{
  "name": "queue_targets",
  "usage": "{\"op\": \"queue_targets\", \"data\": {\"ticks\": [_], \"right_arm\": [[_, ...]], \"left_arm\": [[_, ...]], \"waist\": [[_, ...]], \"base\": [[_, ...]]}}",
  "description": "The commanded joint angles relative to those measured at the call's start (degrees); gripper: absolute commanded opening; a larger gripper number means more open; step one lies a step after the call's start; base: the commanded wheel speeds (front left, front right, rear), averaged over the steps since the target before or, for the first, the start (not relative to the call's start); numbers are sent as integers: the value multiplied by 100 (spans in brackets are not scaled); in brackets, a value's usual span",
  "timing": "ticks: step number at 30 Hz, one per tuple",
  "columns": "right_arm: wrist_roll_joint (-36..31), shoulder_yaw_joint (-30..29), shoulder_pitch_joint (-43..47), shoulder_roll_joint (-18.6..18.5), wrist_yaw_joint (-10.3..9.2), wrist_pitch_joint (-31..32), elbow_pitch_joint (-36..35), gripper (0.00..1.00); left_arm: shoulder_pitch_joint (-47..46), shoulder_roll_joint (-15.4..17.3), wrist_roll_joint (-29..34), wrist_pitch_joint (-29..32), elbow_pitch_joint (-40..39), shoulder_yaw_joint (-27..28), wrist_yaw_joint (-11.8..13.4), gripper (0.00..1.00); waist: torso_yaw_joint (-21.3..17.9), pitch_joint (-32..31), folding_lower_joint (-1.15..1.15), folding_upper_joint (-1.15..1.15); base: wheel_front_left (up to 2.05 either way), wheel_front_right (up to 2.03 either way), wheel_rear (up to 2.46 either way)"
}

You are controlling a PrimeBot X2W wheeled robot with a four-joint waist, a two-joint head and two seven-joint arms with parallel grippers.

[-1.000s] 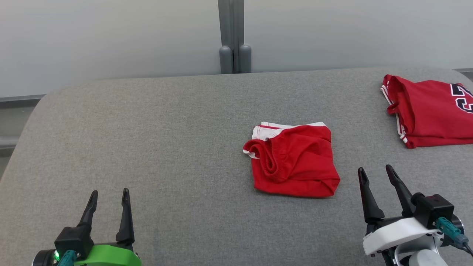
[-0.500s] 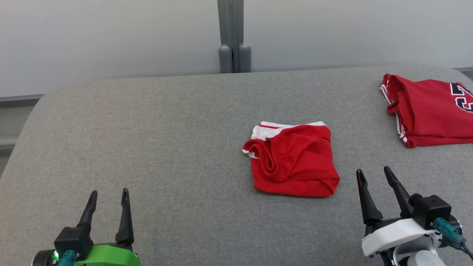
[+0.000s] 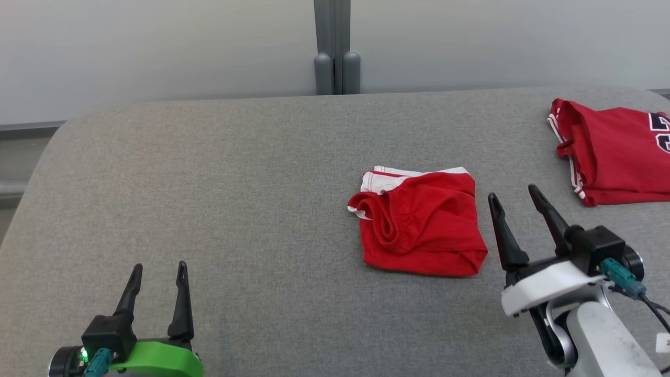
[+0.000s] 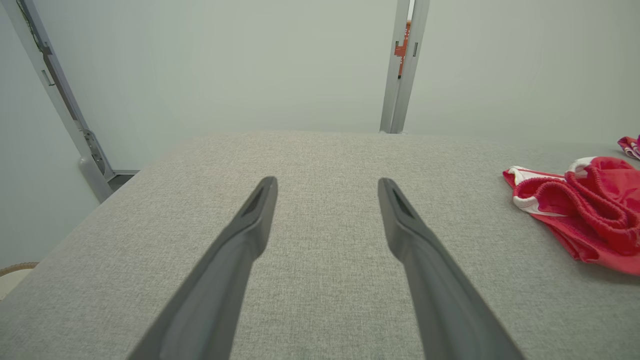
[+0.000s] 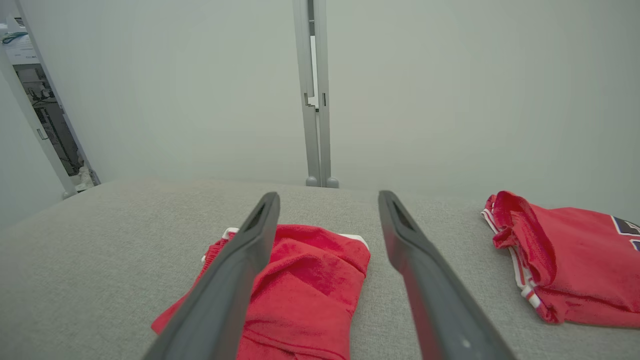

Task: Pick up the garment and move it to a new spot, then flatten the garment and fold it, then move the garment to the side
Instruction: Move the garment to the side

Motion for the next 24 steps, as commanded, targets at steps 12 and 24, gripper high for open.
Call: {"op": "queue_targets", "data": {"ticks": [12,24], "right_arm": [[-45,295,-1470,-244,-2,65,1415,100],[248,205,-2008,-117,-2,41,3340,100]], "left_arm": [[-413,5,-9,-16,-4,-183,-3,100],[-740,2,-121,-16,3,-368,82,100]], "waist": [[306,618,0,0],[479,1026,0,0]], "base": [[0,0,0],[0,0,0]]}}
